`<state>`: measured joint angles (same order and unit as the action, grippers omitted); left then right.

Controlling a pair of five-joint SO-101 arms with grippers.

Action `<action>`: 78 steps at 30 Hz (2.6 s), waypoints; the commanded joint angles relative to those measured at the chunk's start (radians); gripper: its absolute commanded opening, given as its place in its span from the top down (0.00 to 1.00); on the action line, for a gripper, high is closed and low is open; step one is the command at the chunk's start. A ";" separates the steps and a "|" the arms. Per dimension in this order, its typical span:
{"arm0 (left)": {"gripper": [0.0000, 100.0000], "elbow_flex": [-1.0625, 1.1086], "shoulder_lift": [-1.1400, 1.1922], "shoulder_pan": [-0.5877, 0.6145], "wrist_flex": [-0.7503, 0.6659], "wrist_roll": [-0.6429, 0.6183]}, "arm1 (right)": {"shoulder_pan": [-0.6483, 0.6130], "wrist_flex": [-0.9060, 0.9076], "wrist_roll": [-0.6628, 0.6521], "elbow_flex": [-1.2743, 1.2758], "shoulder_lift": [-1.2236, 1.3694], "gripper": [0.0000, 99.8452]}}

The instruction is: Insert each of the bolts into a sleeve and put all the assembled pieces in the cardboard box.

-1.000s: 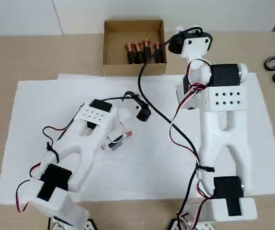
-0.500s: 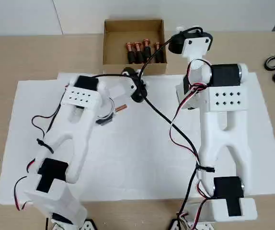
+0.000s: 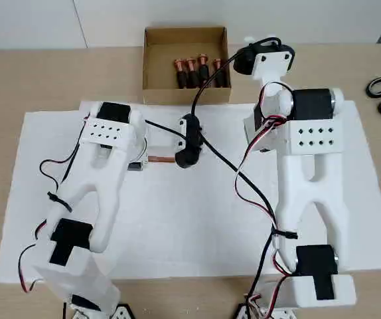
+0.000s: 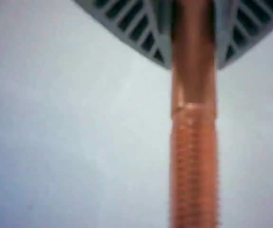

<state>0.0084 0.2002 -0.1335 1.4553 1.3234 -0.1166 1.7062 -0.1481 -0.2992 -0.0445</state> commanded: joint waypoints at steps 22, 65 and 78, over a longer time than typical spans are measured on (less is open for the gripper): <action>0.99 -0.101 0.189 -0.009 -0.164 0.112 | -0.005 -0.002 -0.005 -0.003 -0.050 1.00; 0.84 -0.934 0.052 0.247 0.298 -0.957 | -0.054 -0.012 0.000 0.006 -0.048 1.00; 0.84 -0.421 -0.176 0.308 0.296 -1.076 | -0.054 -0.041 -0.006 0.066 -0.048 1.00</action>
<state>-0.4841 0.0867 0.1749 1.7346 0.2754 -0.1642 1.6832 -0.1481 -0.2348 -0.0445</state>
